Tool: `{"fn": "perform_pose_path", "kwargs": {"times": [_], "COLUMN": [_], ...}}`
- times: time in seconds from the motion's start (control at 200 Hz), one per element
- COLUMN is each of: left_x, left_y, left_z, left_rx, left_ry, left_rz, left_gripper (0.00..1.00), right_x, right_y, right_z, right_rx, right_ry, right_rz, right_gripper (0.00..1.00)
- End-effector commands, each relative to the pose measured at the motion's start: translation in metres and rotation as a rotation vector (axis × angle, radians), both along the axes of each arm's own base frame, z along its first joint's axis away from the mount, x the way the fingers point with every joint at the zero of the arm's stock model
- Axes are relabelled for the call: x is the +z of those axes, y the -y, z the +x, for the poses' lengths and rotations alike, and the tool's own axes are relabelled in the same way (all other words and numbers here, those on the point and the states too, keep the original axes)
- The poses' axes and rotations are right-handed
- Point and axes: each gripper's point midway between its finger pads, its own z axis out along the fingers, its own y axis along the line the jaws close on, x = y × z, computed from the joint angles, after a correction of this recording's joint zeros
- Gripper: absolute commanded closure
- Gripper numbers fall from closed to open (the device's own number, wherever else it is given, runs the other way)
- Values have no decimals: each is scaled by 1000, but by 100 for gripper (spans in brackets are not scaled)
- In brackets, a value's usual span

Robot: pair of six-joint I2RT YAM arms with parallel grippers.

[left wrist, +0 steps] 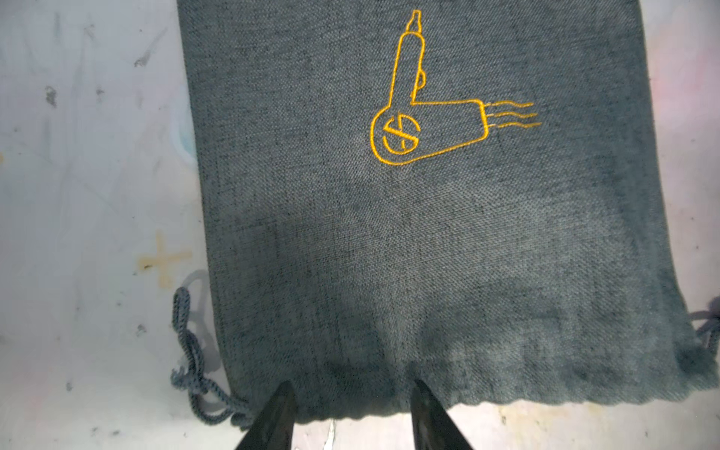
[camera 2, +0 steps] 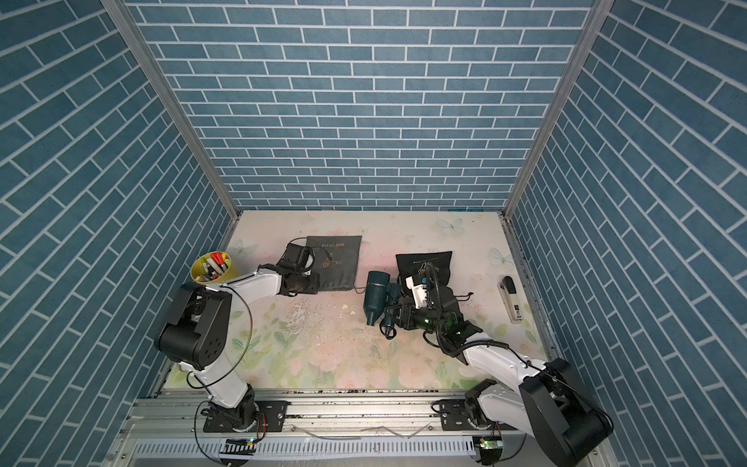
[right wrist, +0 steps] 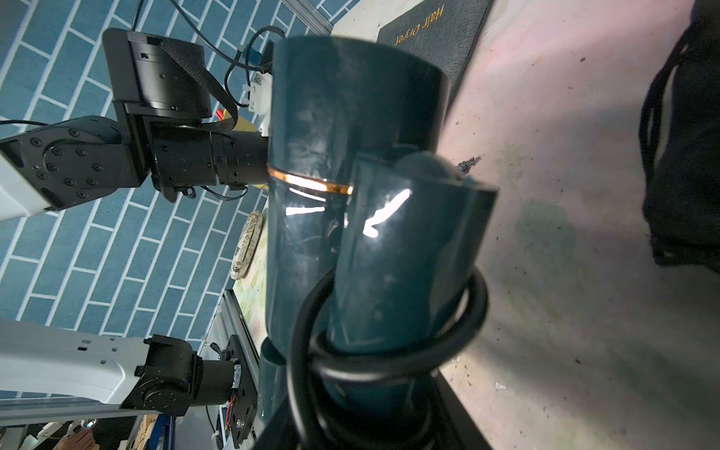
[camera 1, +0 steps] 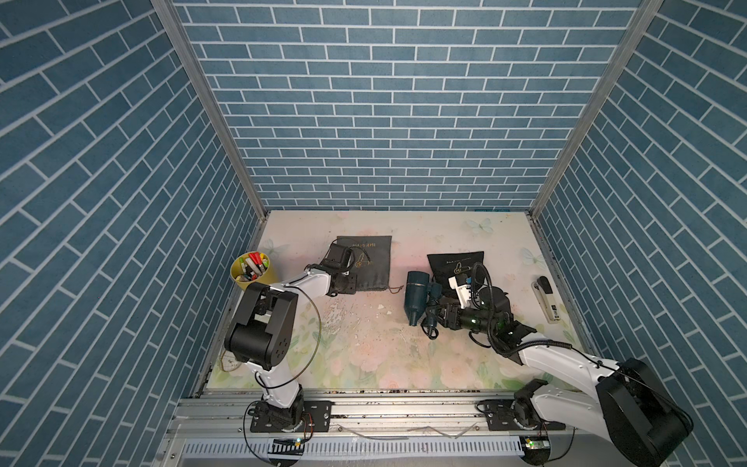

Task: Pack away hair dryers
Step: Adjust the drawstring bag at the center of the board.

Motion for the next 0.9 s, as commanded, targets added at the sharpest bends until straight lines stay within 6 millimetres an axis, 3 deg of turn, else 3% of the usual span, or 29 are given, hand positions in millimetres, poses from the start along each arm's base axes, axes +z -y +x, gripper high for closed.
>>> {"fn": "perform_pose_path", "kwargs": {"times": [0.0, 0.245, 0.625, 0.75, 0.895], "left_x": [-3, -13, -4, 13, 45], "left_y": [5, 24, 80, 95, 93], "left_z": [4, -13, -48, -56, -59], "left_rx": [-23, -26, -91, -101, -138], "left_ry": [-12, -53, -62, -57, -10], "left_rz": [-20, -163, -239, -311, -268], "left_gripper": [57, 76, 77, 77, 75], "right_x": [28, 30, 15, 19, 24], "right_y": [-2, 3, 12, 13, 13], "right_z": [5, 2, 4, 7, 13], "right_rx": [2, -11, -69, -89, -95], "right_ry": [108, 122, 21, -12, -32], "right_rz": [48, 44, -17, -25, -78], "right_gripper": [100, 100, 100, 100, 100]}}
